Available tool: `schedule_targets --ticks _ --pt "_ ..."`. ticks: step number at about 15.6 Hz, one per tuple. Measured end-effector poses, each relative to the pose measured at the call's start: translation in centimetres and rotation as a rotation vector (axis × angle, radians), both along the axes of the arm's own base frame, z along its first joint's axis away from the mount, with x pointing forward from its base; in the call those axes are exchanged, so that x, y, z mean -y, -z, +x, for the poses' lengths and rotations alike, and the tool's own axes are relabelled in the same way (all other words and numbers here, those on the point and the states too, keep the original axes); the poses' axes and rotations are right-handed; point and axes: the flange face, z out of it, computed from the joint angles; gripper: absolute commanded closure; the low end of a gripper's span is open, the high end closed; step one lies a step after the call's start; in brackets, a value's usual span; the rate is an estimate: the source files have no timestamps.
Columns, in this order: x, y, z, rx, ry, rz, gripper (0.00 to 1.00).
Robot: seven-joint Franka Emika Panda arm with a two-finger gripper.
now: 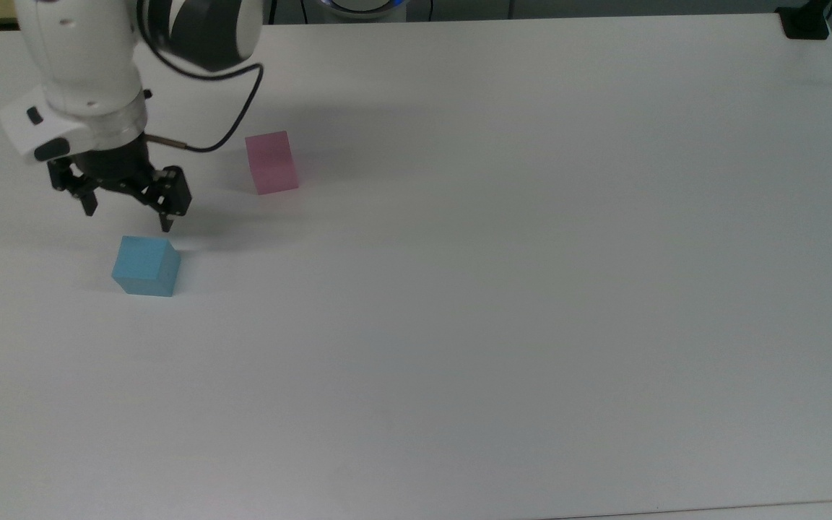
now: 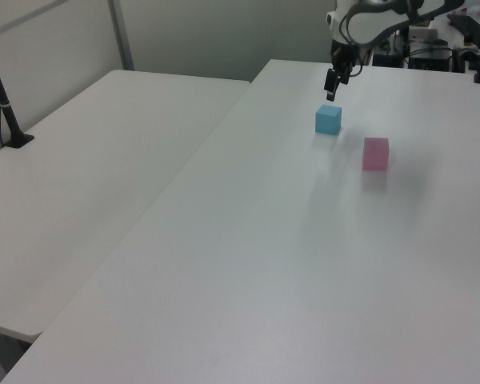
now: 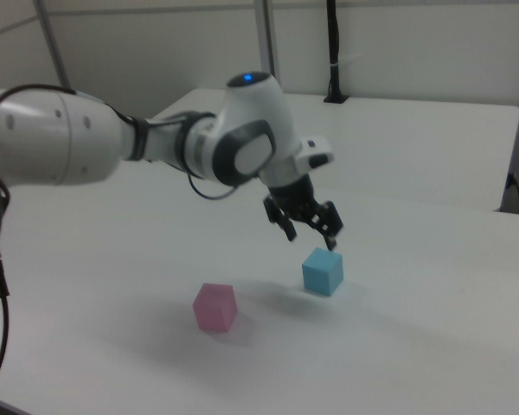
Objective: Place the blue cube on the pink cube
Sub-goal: 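Move the open gripper over the light-blue cube and lower it, then close the gripper on the light-blue cube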
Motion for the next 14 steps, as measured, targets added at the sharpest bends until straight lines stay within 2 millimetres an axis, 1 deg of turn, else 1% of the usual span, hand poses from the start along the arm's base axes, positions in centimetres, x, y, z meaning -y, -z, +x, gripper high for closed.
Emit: schedule_targets --ticks 2,3,5,8,12,13,14 --pt "1.3 2.2 0.3 -0.001 -0.008 -0.02 0.0" --pt "1.4 3.8 0.6 -0.002 -0.012 -0.026 0.0" --pt "1.2 5.4 1.1 -0.003 -0.019 -0.03 0.0" --pt "0.7 6.7 1.6 0.008 -0.02 -0.03 0.0" --pt "0.2 7.1 2.1 0.036 -0.005 -0.03 0.01" --pt "0.3 7.2 2.1 0.036 -0.003 -0.029 0.18" --pt "0.3 7.2 2.1 0.036 -0.001 -0.029 0.38"
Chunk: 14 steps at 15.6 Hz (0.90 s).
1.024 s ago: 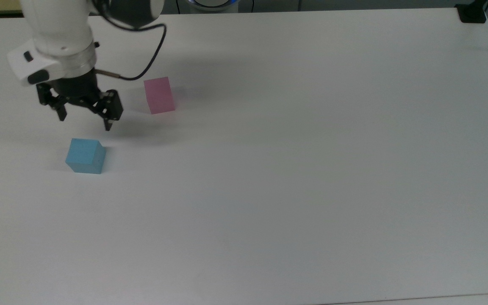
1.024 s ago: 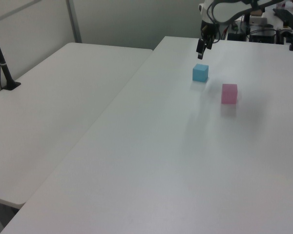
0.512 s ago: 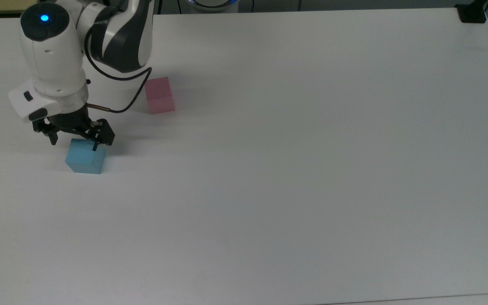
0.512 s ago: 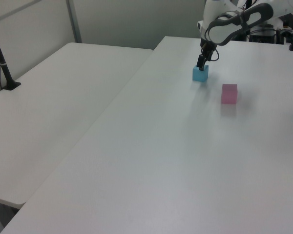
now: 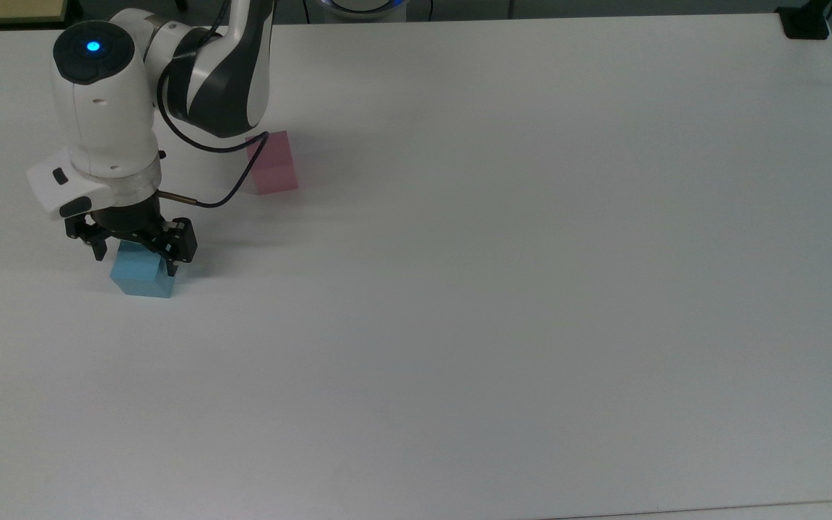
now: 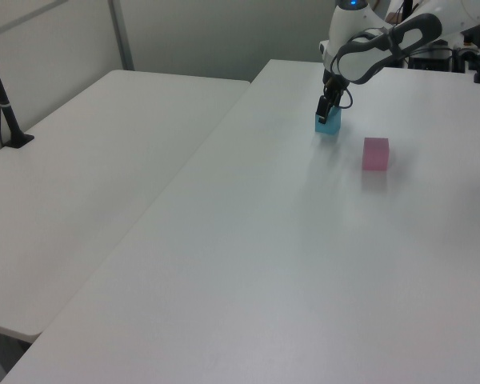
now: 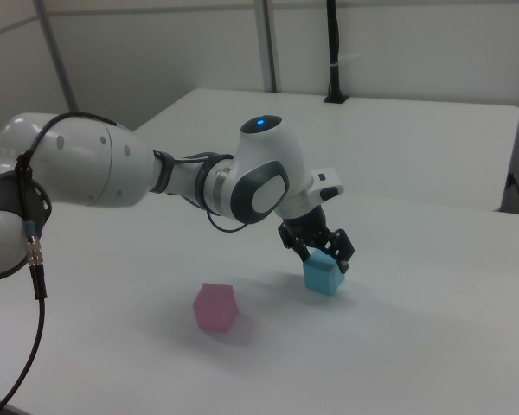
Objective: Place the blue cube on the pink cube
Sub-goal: 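Close the gripper on the light-blue cube, then lift the light-blue cube and carry it above the pink cube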
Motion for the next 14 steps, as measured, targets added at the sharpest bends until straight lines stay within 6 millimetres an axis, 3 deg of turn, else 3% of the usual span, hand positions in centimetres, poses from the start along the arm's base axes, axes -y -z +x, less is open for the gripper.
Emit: schedule_targets --ticks 2,3,6,8,11,14 --pt "0.0 0.0 0.0 0.0 0.0 0.0 0.94" --pt "0.0 0.0 0.0 0.0 0.0 0.0 1.0" --pt "0.0 -0.4 0.2 0.007 -0.001 -0.002 1.0" --pt "0.0 -2.0 0.3 0.033 -0.002 -0.006 1.0" --pt "-0.2 -7.2 -1.4 0.074 0.003 0.003 0.99" --pt "-1.8 -12.5 -6.3 0.036 -0.048 0.045 0.98"
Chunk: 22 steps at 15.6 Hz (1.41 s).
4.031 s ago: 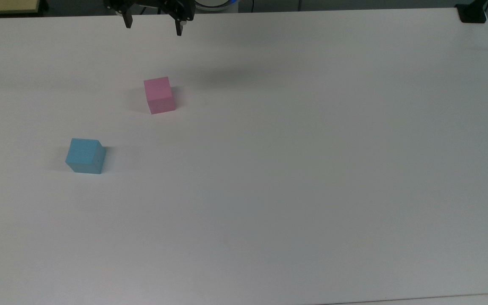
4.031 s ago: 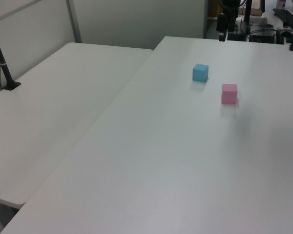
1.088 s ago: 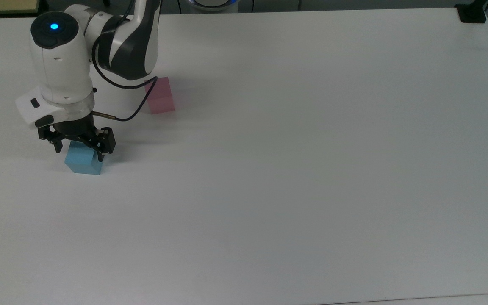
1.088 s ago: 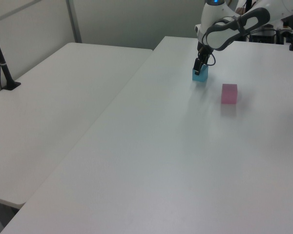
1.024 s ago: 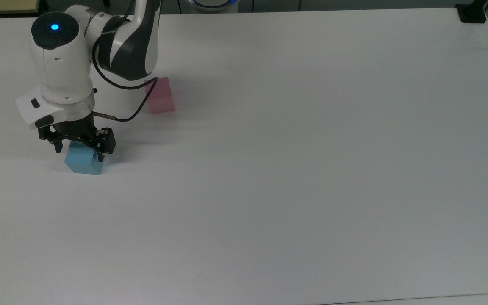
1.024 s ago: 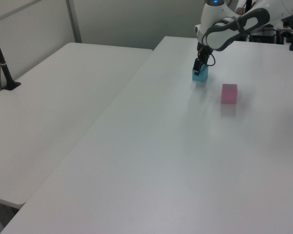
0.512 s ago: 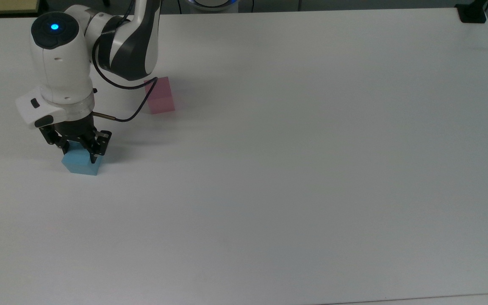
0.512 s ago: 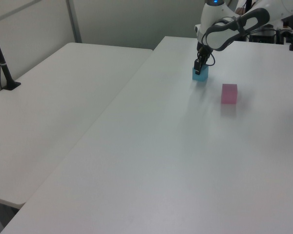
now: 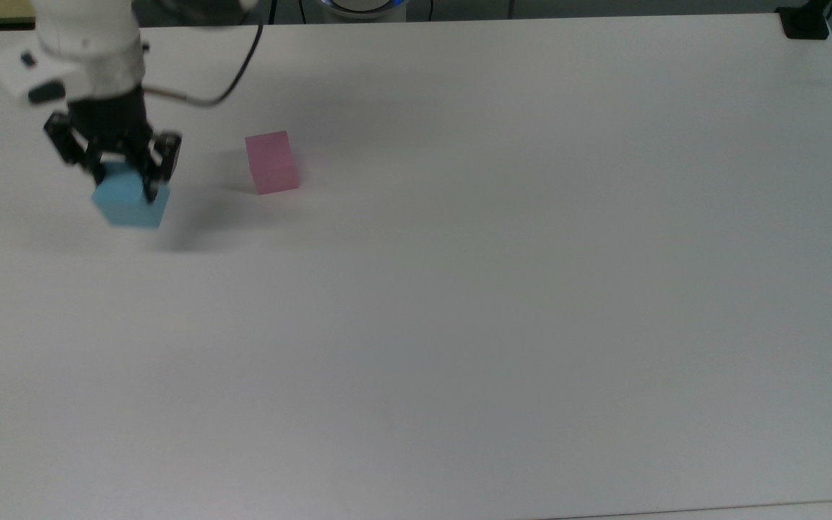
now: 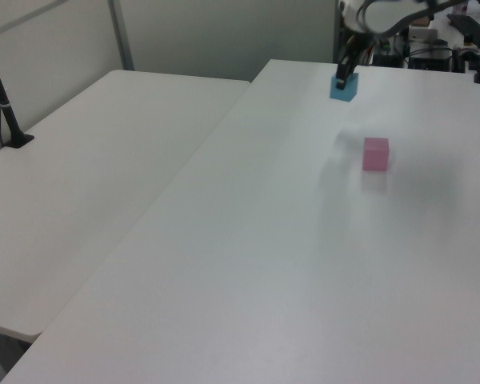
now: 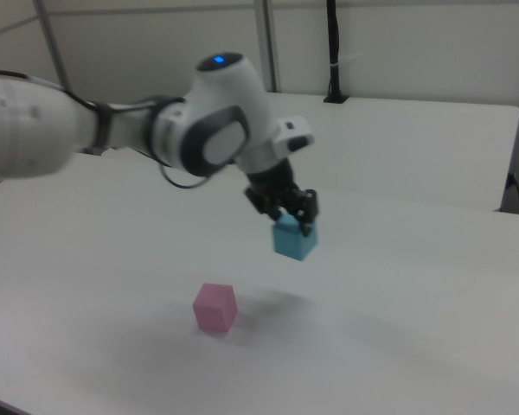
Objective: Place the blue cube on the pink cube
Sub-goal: 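Lift the light-blue cube and carry it above the pink cube, then lower the light-blue cube onto the pink cube's top face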
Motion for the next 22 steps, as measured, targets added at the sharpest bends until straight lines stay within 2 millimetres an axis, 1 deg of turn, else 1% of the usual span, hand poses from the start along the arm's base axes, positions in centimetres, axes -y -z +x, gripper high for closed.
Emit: schedule_targets --ticks 1,2,3,4,6,8,9,11,17,18,19,22 --pt "-1.0 -1.4 -1.8 -0.014 -0.021 0.016 0.97" --pt "-2.2 -2.4 -3.4 -0.028 -0.039 0.031 0.97" --pt "-3.6 -3.0 -4.8 -0.041 -0.059 0.046 0.97" --pt "-5.0 -3.2 -6.0 -0.054 -0.08 0.058 0.97" --pt "-8.1 -2.4 -7.9 -0.081 -0.129 0.077 0.95" --pt "-10.7 -1.0 -8.8 -0.114 -0.179 0.082 0.95" --pt "-11.6 -0.3 -8.9 -0.13 -0.198 0.076 0.94" --pt "-12.2 0.8 -9.2 -0.159 -0.222 0.053 0.9" --pt "-12.0 3.6 -9.2 -0.235 -0.258 -0.019 0.86" --pt "-12.0 4.0 -9.2 -0.243 -0.259 -0.028 0.83" --pt "-11.9 4.4 -9.1 -0.252 -0.256 -0.037 0.76" --pt "-11.8 5.6 -8.8 -0.267 -0.225 -0.056 0.25"
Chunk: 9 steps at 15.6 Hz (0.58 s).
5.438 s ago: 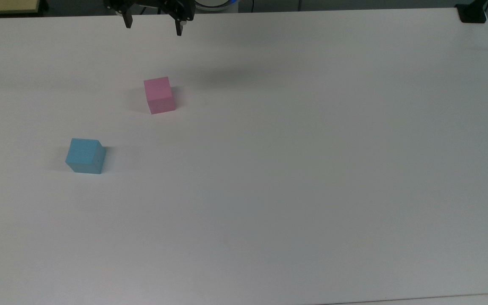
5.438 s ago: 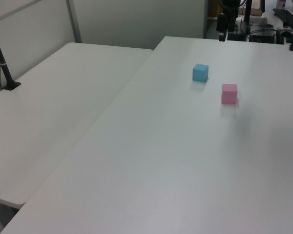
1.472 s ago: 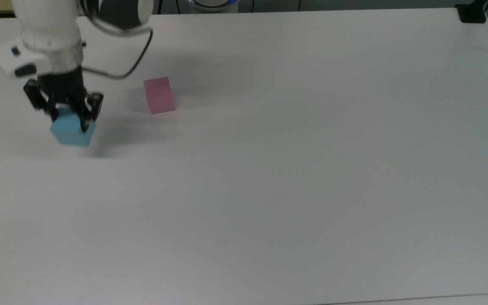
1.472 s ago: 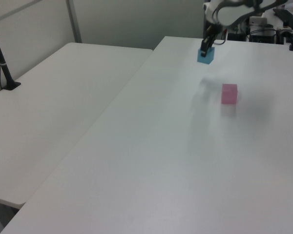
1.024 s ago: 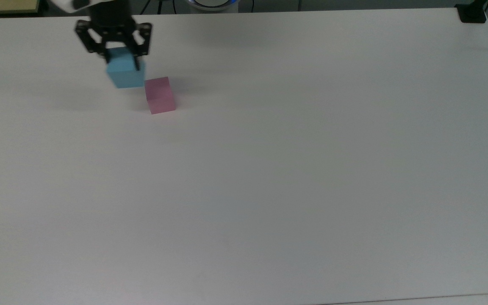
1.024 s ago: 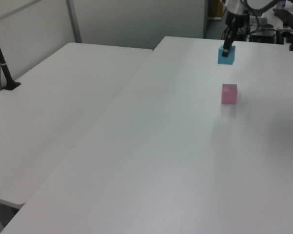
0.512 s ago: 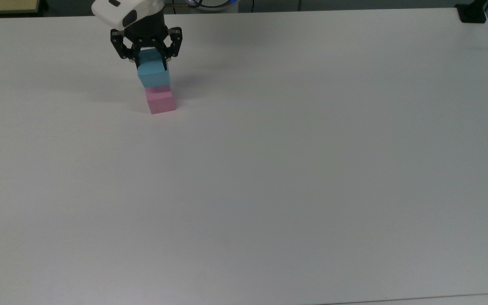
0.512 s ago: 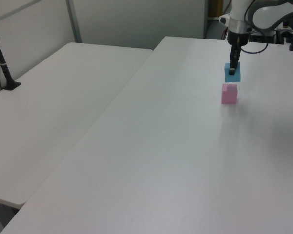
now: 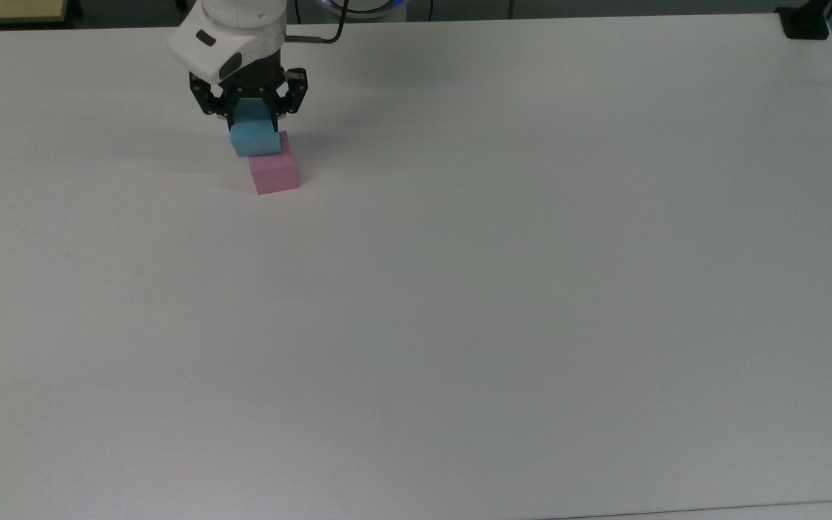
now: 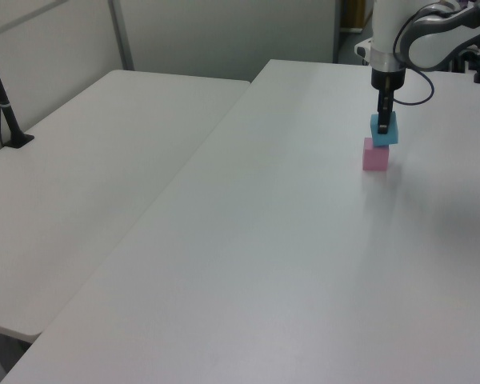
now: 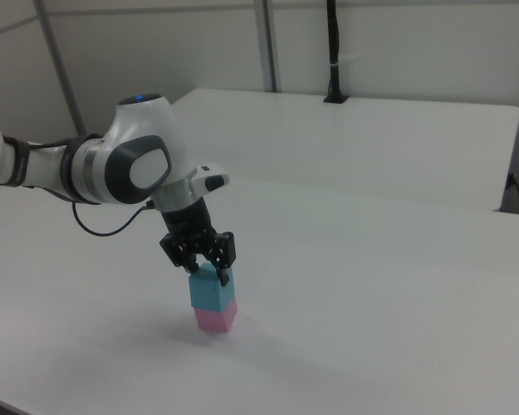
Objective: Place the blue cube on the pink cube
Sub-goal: 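Lower the light-blue cube onto the pink cube's top face, then open the gripper and raise it away from the stacked cubes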
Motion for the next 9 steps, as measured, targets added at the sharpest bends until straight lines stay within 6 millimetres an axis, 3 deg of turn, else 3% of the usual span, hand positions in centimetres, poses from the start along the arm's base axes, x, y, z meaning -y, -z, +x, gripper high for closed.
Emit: schedule_targets --ticks 1,2,9 --pt "-0.01 0.08 0.09 0.004 0.011 -0.003 0.07" --pt "-0.02 -0.01 0.14 0.008 0.024 -0.003 0.0" --pt "-0.7 -0.02 0.29 0.025 0.082 -0.002 0.0"
